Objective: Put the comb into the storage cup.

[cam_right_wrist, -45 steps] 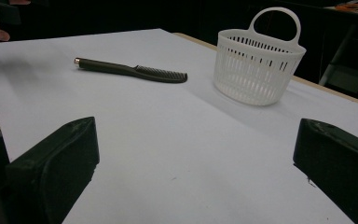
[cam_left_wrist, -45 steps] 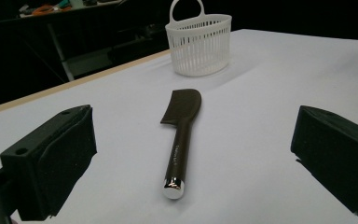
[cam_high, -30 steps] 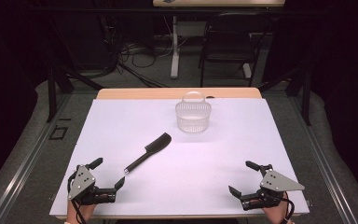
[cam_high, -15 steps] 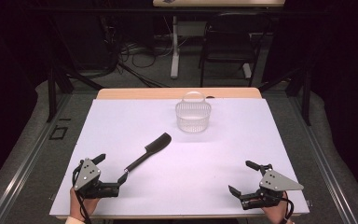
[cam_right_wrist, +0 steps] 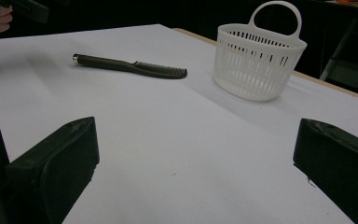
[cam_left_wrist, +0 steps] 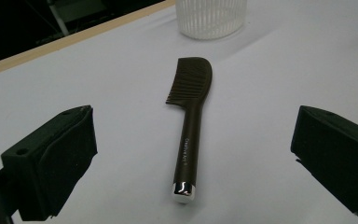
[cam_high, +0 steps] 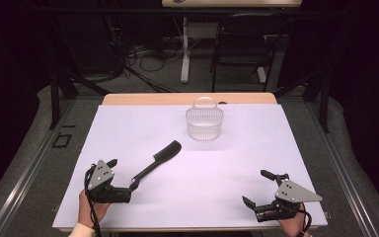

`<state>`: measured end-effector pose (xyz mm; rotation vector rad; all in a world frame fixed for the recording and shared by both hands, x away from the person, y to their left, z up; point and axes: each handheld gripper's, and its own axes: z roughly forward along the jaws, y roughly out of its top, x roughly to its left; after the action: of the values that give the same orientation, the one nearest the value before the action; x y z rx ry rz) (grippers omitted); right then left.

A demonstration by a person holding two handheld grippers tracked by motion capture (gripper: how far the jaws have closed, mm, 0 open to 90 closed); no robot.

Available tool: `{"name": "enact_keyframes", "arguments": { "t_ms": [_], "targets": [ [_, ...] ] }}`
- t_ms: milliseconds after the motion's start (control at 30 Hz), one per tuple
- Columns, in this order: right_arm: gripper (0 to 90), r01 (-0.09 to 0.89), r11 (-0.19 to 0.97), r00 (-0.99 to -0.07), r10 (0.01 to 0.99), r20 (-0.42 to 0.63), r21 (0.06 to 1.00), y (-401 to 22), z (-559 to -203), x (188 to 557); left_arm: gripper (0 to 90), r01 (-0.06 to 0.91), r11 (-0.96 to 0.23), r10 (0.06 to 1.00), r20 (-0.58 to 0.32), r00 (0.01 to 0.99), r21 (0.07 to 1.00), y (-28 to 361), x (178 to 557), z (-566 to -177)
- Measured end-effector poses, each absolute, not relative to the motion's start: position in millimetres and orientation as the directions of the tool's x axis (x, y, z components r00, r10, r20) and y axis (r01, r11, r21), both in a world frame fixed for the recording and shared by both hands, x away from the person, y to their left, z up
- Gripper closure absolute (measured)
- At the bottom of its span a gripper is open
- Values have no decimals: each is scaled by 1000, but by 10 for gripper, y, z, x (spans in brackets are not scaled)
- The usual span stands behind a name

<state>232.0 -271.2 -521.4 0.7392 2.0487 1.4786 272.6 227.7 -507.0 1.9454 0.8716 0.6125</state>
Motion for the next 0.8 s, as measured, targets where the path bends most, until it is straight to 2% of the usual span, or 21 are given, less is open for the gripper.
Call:
{"name": "enact_keyframes", "arguments": {
  "t_ms": [800],
  "targets": [
    [0,136,270,-722,686,-91,953,-2699,-5217,2314,1,452,-450,760,65,647,770,2145,2943,-4972]
  ]
}}
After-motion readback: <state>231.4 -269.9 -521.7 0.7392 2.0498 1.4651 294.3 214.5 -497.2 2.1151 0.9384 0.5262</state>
